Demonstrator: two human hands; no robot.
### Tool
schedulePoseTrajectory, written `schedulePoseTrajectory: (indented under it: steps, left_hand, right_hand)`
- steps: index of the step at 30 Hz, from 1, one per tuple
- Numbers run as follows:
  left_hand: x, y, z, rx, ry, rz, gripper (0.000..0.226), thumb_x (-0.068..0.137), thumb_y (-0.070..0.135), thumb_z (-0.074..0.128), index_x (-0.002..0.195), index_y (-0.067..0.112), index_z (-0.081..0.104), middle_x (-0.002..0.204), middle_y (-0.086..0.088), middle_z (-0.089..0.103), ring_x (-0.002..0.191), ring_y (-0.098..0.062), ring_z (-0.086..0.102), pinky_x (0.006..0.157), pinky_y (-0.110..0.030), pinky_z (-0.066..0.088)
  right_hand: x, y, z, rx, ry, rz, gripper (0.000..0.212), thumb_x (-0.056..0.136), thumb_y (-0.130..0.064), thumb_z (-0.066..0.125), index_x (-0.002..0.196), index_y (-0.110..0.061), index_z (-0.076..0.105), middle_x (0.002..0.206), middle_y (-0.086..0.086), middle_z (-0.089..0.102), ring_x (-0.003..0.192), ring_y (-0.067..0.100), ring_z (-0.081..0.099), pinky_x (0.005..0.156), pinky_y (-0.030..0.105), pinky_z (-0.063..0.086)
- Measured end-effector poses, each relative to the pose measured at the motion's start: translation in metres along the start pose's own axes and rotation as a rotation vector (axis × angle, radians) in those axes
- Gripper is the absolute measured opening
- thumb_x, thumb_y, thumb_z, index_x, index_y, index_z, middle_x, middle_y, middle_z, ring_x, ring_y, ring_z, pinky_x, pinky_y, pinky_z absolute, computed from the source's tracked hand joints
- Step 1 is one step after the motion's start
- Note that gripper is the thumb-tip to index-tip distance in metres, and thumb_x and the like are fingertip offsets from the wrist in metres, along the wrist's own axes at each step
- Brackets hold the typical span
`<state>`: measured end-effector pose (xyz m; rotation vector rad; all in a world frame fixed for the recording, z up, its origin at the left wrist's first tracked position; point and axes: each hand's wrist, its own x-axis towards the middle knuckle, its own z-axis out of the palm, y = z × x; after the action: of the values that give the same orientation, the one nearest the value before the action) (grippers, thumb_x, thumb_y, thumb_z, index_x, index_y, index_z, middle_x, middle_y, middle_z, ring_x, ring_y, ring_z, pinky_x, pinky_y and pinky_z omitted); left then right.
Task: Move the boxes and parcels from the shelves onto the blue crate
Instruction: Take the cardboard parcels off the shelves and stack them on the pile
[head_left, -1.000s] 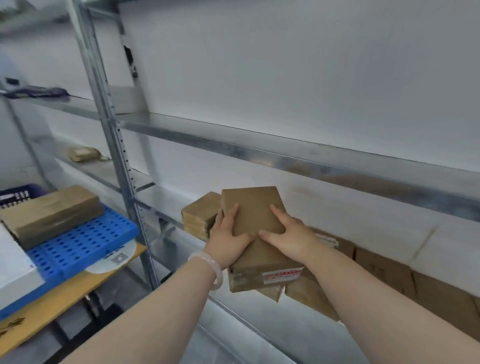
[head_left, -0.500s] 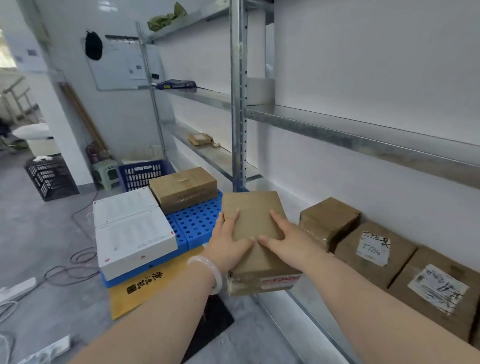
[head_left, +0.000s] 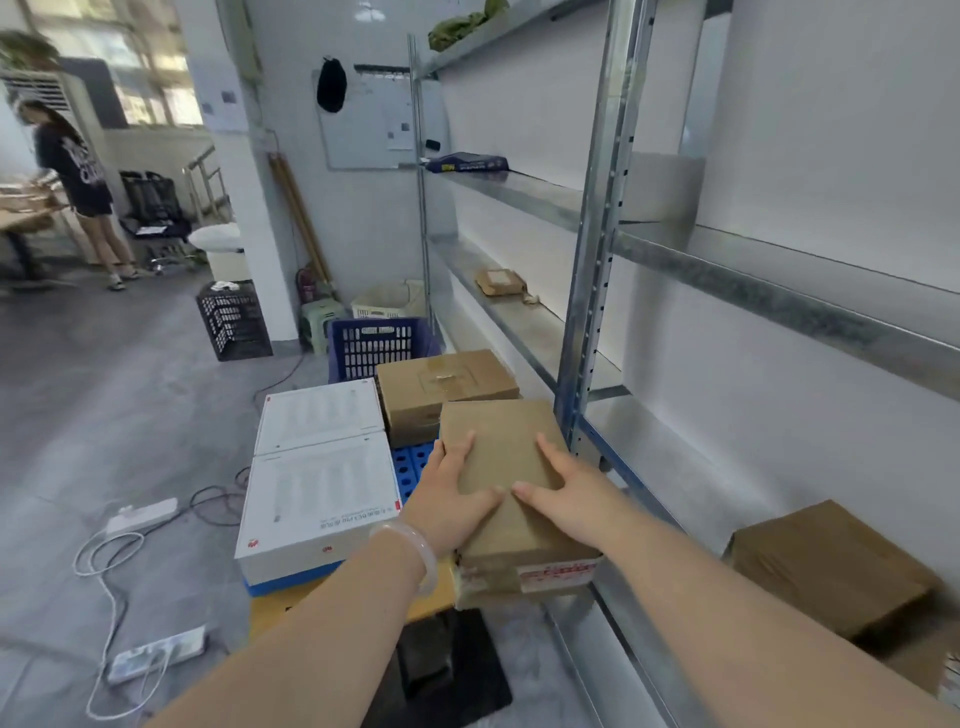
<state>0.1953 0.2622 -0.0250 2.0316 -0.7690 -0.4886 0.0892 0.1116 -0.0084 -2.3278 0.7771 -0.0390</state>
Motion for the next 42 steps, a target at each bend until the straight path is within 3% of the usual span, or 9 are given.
schedulePoseTrajectory:
  steps: [7,9,11,14,18,23,29,35,42]
  left_hand:
    - [0.066,-0.010,0.002,-0.038,0.102,-0.099,0.082,0.087,0.047,0.064,0.153,0.043,0.015,0.163,0.005,0.005,0.148,-0.007,0.008,0.104,-0.021,0.020]
    - [0.076,-0.019,0.003,-0.005,0.130,-0.135,0.083,0.087,0.049,0.065,0.153,0.040,0.017,0.160,0.004,0.013,0.145,-0.010,0.018,0.103,-0.019,0.020]
    - [0.085,-0.031,0.001,0.011,0.160,-0.192,0.081,0.085,0.050,0.067,0.151,0.039,0.022,0.150,0.002,0.024,0.130,-0.014,0.038,0.099,-0.018,0.028]
    - [0.102,-0.051,-0.006,-0.028,0.179,-0.252,0.081,0.083,0.050,0.069,0.150,0.040,0.024,0.139,0.001,0.027,0.117,-0.013,0.045,0.094,-0.019,0.036]
    - [0.127,-0.081,-0.016,-0.008,0.120,-0.254,0.085,0.085,0.050,0.067,0.153,0.036,0.018,0.139,0.005,0.027,0.116,-0.008,0.041,0.098,-0.019,0.037]
    - [0.155,-0.116,-0.025,0.058,0.050,-0.257,0.086,0.086,0.050,0.064,0.155,0.033,0.014,0.152,0.005,0.022,0.132,-0.012,0.037,0.111,-0.028,0.037]
    - [0.173,-0.146,-0.026,0.315,0.029,-0.238,0.082,0.087,0.059,0.056,0.154,0.037,0.013,0.158,0.006,0.023,0.142,-0.016,0.026,0.117,-0.036,0.025]
    - [0.183,-0.155,-0.020,0.465,0.045,-0.289,0.079,0.088,0.060,0.050,0.153,0.041,0.009,0.159,0.010,0.021,0.145,-0.013,0.019,0.119,-0.042,0.017]
    - [0.190,-0.153,-0.014,0.455,0.064,-0.352,0.077,0.089,0.059,0.047,0.152,0.045,0.004,0.161,0.010,0.015,0.147,-0.013,0.016,0.119,-0.040,0.014]
  right_hand:
    - [0.093,0.001,-0.013,0.000,-0.117,-0.079,0.086,0.085,-0.065,0.058,0.153,-0.047,0.009,0.152,0.000,0.031,0.131,0.021,0.042,0.099,0.033,0.040]
    - [0.112,0.004,-0.006,0.018,-0.151,-0.093,0.087,0.085,-0.064,0.059,0.153,-0.047,0.009,0.152,-0.001,0.031,0.131,0.019,0.042,0.102,0.034,0.041]
    - [0.126,0.005,0.007,0.060,-0.193,-0.077,0.087,0.085,-0.062,0.060,0.154,-0.045,0.009,0.152,-0.001,0.030,0.131,0.019,0.041,0.104,0.035,0.041]
    - [0.150,0.002,0.028,0.094,-0.224,-0.050,0.088,0.086,-0.061,0.059,0.154,-0.045,0.006,0.152,0.000,0.029,0.130,0.019,0.041,0.104,0.036,0.041]
    - [0.181,-0.005,0.050,0.080,-0.225,-0.023,0.088,0.087,-0.060,0.059,0.154,-0.044,0.005,0.149,0.001,0.030,0.127,0.019,0.043,0.102,0.035,0.042]
    - [0.213,-0.012,0.077,0.079,-0.231,0.019,0.087,0.088,-0.058,0.060,0.154,-0.043,0.006,0.150,0.000,0.029,0.128,0.018,0.041,0.102,0.034,0.041]
    - [0.236,-0.005,0.101,0.066,-0.250,0.032,0.087,0.088,-0.057,0.060,0.154,-0.043,0.005,0.150,-0.002,0.025,0.127,0.016,0.039,0.096,0.032,0.039]
    - [0.256,0.002,0.109,0.041,-0.311,0.014,0.086,0.090,-0.054,0.059,0.154,-0.043,0.003,0.151,-0.002,0.023,0.126,0.015,0.039,0.099,0.032,0.039]
    - [0.270,0.007,0.109,0.055,-0.343,-0.018,0.086,0.090,-0.054,0.058,0.153,-0.046,-0.001,0.154,-0.005,0.018,0.128,0.016,0.038,0.101,0.032,0.041]
